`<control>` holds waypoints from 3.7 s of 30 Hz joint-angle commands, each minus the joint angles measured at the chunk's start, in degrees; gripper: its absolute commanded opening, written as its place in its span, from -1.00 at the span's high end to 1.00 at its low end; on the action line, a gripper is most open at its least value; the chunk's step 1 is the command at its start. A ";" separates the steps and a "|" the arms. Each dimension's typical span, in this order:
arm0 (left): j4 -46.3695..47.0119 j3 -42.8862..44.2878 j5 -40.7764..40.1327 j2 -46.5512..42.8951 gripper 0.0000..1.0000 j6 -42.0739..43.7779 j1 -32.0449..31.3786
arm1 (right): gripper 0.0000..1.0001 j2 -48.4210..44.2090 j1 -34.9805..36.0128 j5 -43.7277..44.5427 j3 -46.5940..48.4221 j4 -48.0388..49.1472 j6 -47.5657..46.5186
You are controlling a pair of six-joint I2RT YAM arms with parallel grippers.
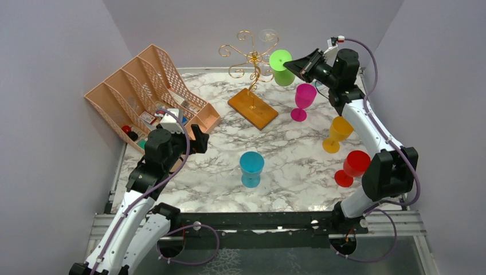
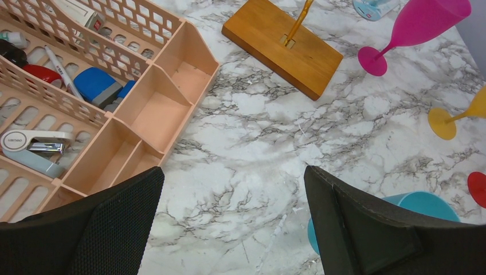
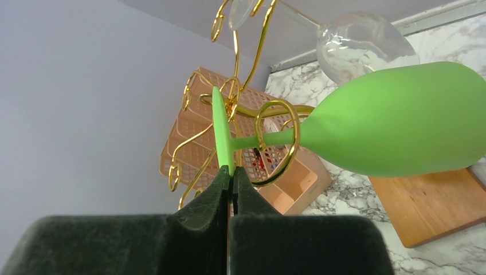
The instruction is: Place the wine glass upside down on the wine glass rack
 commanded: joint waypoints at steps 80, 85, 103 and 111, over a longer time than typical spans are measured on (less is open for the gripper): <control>-12.46 13.88 34.36 18.06 -0.58 -12.35 -1.39 | -0.99 -35.57 -6.48 1.98 -19.79 -29.27 -26.99; -10.58 13.11 32.67 19.74 -0.50 -13.84 -3.76 | -0.99 -38.07 -6.46 1.70 -22.28 -26.81 -27.27; -4.04 9.24 25.73 25.97 -0.30 -14.88 -12.17 | -1.00 -43.61 -6.52 12.51 -30.28 -29.47 -23.19; -4.09 9.47 19.86 27.59 -0.24 -13.19 -14.64 | -0.87 -48.75 -6.46 8.84 -33.53 -26.32 -26.39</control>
